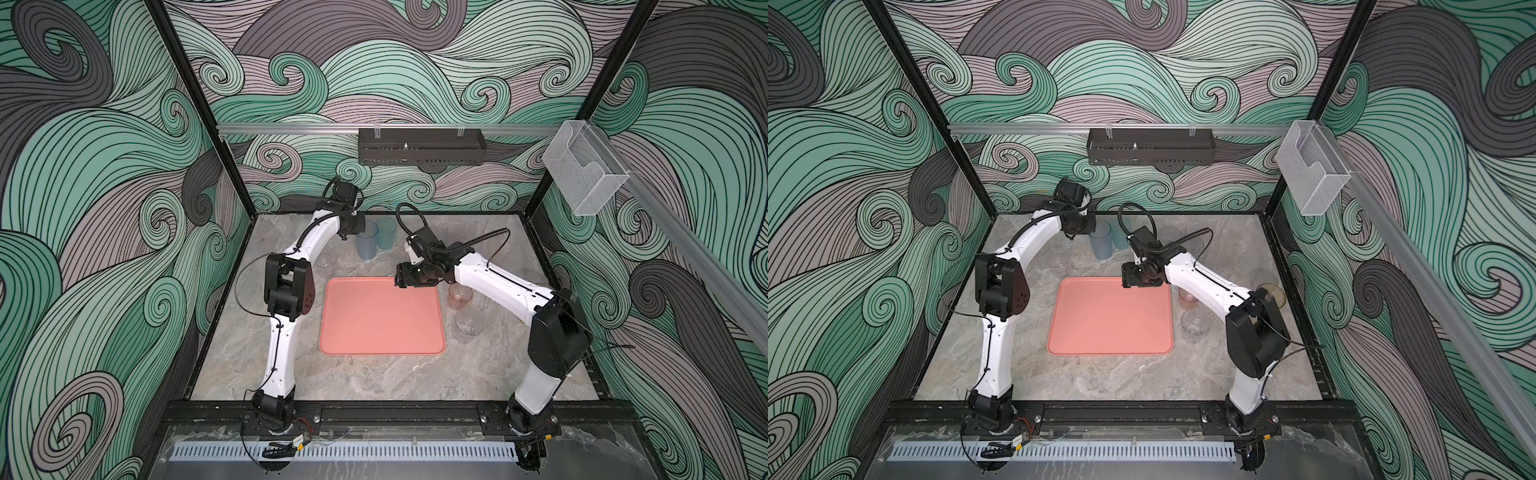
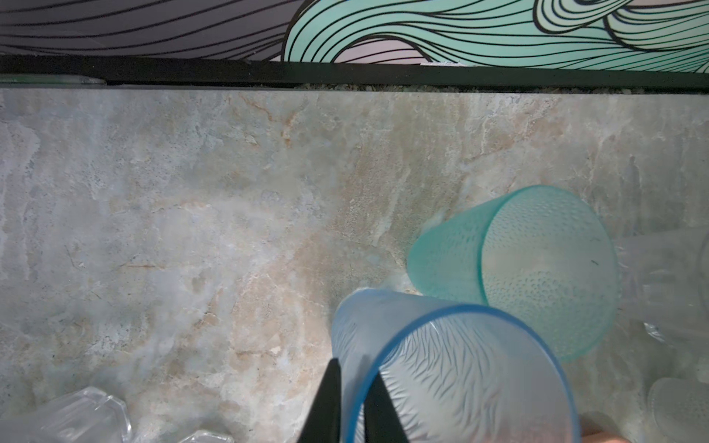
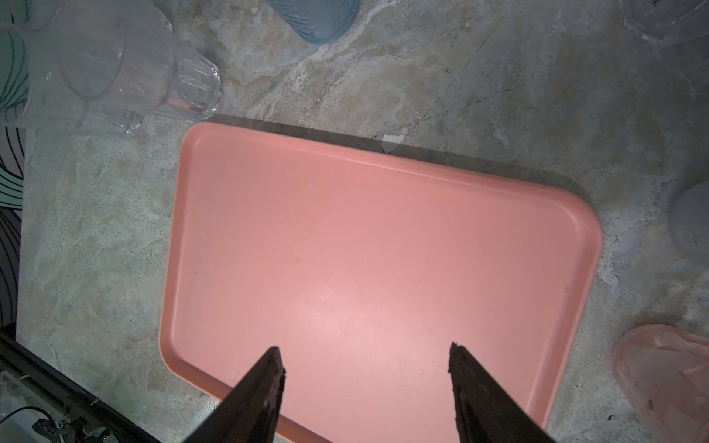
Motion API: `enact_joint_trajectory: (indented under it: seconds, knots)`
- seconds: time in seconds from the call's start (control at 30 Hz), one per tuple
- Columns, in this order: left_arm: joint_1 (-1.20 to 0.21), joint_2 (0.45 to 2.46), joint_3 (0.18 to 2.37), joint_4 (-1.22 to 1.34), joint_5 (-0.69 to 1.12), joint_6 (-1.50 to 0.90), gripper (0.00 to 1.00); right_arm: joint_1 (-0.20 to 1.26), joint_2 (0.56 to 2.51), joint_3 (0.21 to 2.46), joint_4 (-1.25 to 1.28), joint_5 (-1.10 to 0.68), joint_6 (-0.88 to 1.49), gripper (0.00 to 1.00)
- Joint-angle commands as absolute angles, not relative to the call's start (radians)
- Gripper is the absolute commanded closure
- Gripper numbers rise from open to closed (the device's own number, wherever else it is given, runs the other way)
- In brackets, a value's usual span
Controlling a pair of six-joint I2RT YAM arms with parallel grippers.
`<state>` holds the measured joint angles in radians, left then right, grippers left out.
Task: Place the glasses into the tray
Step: Pick up the glass from the top-center of the table, then place the glass on the tray.
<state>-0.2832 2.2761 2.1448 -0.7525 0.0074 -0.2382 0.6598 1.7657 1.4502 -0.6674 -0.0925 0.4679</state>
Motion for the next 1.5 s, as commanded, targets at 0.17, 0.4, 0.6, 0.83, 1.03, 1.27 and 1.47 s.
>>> enact_joint_trajectory:
  seconds: [0.17, 0.4, 0.6, 0.83, 1.03, 1.27, 1.47]
  knots:
    - [-0.283, 2.206, 2.204, -0.842, 0.003, -0.195, 1.0, 0.658, 1.735, 1.434, -0.666, -0.062, 0.466, 0.31]
    - [-0.283, 2.156, 2.288, -0.958, -0.01, -0.152, 1.0, 0.652, 1.716, 1.436, -0.665, -0.044, 0.466, 0.32]
    - [-0.283, 2.017, 2.241, -1.032, -0.038, -0.117, 1.0, 0.631, 1.689, 1.439, -0.666, -0.038, 0.466, 0.32]
    - [-0.301, 1.845, 2.079, -1.168, -0.029, -0.096, 1.0, 0.651, 1.689, 1.434, -0.674, -0.076, 0.471, 0.33]
    - [-0.305, 1.708, 1.84, -1.255, -0.031, -0.096, 1.0, 0.728, 1.669, 1.359, -0.638, -0.111, 0.464, 0.33]
    - [-0.305, 1.669, 1.645, -1.289, -0.086, -0.136, 1.0, 0.872, 1.607, 1.189, -0.386, -0.068, 0.37, 0.32]
    - [-0.305, 1.7, 1.618, -1.265, -0.127, -0.142, 1.0, 0.962, 1.642, 1.151, -0.242, -0.01, 0.292, 0.31]
